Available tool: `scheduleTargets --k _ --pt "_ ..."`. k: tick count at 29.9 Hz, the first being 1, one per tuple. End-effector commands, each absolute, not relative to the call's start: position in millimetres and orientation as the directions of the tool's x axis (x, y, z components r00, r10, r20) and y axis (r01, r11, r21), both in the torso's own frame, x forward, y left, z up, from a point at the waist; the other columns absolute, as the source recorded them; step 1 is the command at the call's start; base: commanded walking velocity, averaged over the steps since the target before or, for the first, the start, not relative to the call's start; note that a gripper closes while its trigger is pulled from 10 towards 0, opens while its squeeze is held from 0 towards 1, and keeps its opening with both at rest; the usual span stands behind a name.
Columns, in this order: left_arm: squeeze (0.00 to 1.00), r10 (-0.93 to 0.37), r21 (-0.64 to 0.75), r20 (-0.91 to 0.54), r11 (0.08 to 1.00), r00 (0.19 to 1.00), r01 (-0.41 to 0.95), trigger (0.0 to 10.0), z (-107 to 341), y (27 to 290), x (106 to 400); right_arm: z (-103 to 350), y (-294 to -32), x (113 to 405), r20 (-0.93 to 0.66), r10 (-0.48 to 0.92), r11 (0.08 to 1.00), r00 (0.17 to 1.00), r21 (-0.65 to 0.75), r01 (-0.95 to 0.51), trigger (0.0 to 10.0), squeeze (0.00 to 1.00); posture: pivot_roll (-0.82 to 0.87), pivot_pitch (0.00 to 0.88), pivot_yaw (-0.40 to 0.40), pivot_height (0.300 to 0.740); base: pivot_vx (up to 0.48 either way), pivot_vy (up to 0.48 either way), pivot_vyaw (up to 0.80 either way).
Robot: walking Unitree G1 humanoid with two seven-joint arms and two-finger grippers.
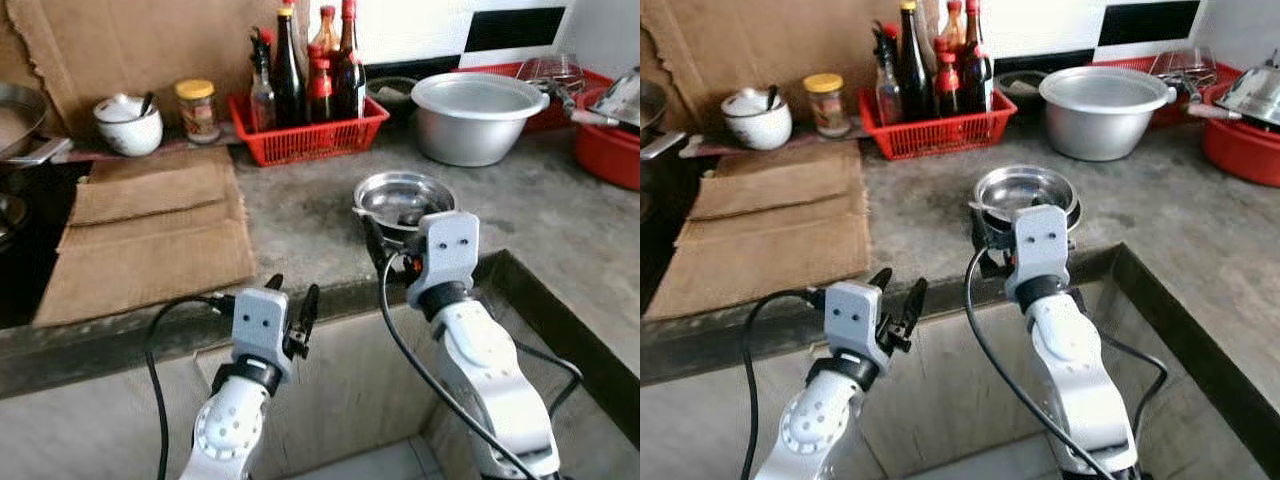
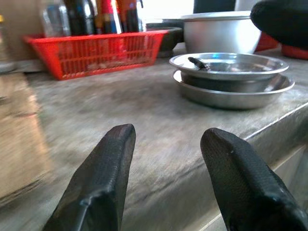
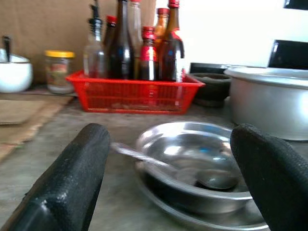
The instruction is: Kitchen organization
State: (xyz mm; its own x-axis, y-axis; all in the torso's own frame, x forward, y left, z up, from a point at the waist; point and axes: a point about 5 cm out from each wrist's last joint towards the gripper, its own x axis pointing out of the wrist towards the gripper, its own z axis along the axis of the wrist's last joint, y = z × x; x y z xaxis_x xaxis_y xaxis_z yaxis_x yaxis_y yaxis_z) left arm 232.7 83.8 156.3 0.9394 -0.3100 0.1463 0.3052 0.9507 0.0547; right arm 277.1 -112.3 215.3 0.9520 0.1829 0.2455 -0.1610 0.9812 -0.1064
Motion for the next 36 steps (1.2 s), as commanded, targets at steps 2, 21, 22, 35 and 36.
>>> scheduleTargets --k 2,21,22,35,36 --pt "0.00 -0.319 0.051 0.133 0.948 0.938 0.315 10.0 155 82 230 219 -116 279 0.266 0.181 0.981 0.947 -0.114 -0.156 10.0 0.00 0.10 0.069 -0.021 0.740 0.000 0.000 0.80" --pt "0.00 -0.407 0.007 0.146 0.912 0.902 0.411 10.0 157 68 223 230 -110 321 0.217 0.262 0.927 0.940 -0.326 -0.183 10.0 0.00 0.11 0.080 -0.026 0.740 0.000 0.000 0.04" --pt "0.00 -0.409 0.012 0.147 0.911 0.901 0.412 10.0 157 68 223 232 -109 323 0.220 0.265 0.927 0.939 -0.326 -0.186 10.0 0.00 0.11 0.082 -0.027 0.740 0.000 0.000 0.00" --pt "0.00 -0.474 0.061 0.160 0.880 0.866 0.471 10.0 157 58 214 227 -97 344 0.146 0.315 0.891 0.938 -0.385 -0.239 10.0 0.00 0.11 0.116 -0.039 0.740 0.000 0.000 0.00" --pt "0.00 -0.476 0.062 0.159 0.879 0.865 0.472 10.0 157 58 213 224 -97 346 0.127 0.309 0.888 0.942 -0.394 -0.238 10.0 0.00 0.11 0.120 -0.038 0.740 0.000 0.000 0.00"
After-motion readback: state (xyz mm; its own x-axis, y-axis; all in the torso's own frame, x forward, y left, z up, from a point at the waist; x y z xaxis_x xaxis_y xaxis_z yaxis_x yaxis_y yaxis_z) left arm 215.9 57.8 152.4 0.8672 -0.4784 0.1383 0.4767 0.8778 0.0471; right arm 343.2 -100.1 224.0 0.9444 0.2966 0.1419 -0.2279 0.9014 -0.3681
